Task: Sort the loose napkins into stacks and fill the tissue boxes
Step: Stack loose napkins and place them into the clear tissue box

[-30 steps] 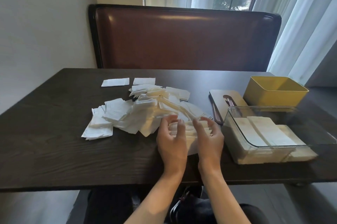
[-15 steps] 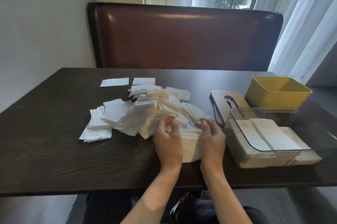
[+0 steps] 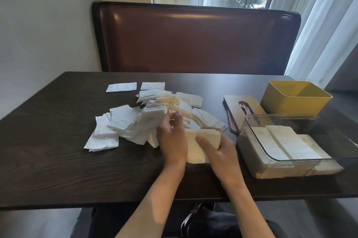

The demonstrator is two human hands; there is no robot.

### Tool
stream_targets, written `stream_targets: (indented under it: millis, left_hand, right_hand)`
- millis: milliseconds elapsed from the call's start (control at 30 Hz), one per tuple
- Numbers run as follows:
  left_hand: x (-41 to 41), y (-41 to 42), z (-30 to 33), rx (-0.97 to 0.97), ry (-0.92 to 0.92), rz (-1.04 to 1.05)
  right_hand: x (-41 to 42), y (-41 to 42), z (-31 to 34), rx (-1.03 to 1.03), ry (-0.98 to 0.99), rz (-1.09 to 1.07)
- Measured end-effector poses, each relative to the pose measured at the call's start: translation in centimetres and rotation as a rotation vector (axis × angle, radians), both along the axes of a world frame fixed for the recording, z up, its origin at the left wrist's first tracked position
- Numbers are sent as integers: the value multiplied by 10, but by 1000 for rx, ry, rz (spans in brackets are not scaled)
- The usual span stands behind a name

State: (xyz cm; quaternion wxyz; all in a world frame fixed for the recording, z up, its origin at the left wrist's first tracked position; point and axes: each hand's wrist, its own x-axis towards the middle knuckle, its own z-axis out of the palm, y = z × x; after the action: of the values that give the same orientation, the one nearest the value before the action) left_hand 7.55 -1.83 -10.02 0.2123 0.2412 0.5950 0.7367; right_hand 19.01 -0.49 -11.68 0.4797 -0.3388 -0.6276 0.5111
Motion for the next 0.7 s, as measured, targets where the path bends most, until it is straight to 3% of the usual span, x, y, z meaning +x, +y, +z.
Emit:
stream_targets:
  millis: [200,333,533,700]
  left_hand:
    - [-5,-21,-17,-54,96,-447]
    - [-16,-34,-28,-143,138,-557]
    - [-27,-44,-19,1,-46,-665]
    - [-35,-49,-11,46,-30,-805]
  right_hand:
    - [10,9,1,49,-28,-75]
    - [16,10,3,-6,23,-67]
    - [22,11,4,-227,67,167]
    - [29,16,9,-413,175,427]
